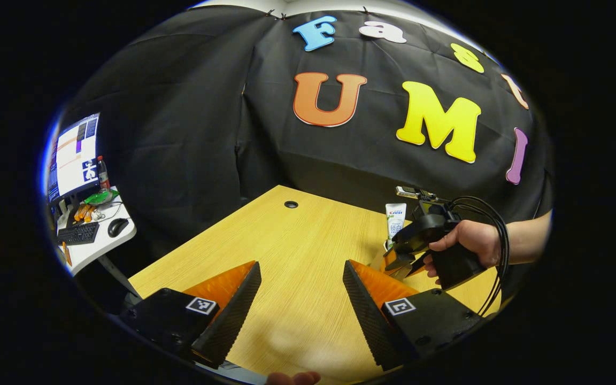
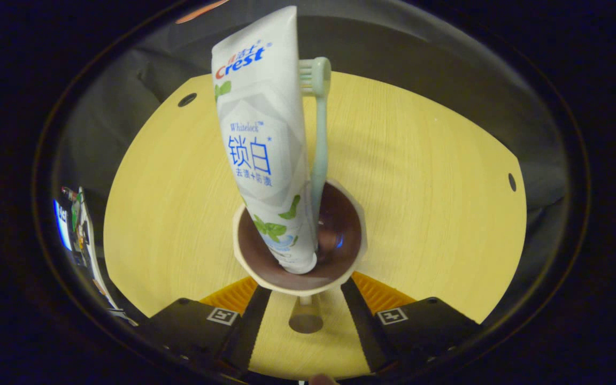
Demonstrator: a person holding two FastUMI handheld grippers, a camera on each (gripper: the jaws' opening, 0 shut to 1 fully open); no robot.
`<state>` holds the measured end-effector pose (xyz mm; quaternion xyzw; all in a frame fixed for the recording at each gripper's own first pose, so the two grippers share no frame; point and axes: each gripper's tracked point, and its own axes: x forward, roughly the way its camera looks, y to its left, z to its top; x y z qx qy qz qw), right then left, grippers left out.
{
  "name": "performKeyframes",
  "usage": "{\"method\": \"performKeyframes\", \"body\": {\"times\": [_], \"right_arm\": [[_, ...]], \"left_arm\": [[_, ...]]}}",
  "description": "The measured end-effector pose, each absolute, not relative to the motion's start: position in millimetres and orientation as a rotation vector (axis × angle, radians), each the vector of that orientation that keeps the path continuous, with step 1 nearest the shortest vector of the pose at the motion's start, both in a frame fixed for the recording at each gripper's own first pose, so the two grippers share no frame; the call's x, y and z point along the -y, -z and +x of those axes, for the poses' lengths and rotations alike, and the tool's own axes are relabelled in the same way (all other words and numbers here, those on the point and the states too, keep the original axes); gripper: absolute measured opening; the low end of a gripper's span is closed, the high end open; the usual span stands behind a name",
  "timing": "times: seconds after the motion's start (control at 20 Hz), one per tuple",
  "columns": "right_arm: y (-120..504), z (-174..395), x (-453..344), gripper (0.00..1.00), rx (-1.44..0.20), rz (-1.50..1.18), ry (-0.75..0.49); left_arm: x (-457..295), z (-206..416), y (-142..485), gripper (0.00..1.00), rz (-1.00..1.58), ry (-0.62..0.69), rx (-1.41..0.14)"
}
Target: Put the toothbrush and toothpaste on the desktop into the cup, then pick up the cup and place it on the coaster on the desktop.
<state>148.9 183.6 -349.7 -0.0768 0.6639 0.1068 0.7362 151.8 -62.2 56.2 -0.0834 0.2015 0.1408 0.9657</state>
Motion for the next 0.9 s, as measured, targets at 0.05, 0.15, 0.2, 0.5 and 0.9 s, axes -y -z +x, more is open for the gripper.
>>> {"method": "performKeyframes", "body": {"times": [0.05,0.15,0.2,0.5,0.9], "right_arm": [[344.1,147.5,-182.2,0.82,-1.452,-0.159,-0.231],[331.6,145.7,-178.0,0.82,-1.432,-0.117,-0.213],[323.0,144.3,-174.4,0.82,-1.417,-0.089,-0.203],[260.2,127.6,-146.9,0.8,-1.307,0.034,-0.179],[153.7,123.2,-63.7,0.8,-0.967,0.082,-0.099]], "left_arm": [[64.2,153.8,-56.6,0.98,-0.17,-0.279,-0.408],[70.7,159.9,-59.6,0.98,-0.16,-0.259,-0.407],[73.6,162.9,-62.6,0.98,-0.147,-0.247,-0.402],[102.1,185.2,-80.0,0.98,-0.095,-0.136,-0.375],[155.2,216.1,-120.3,0.98,-0.067,0.012,-0.311]]}}
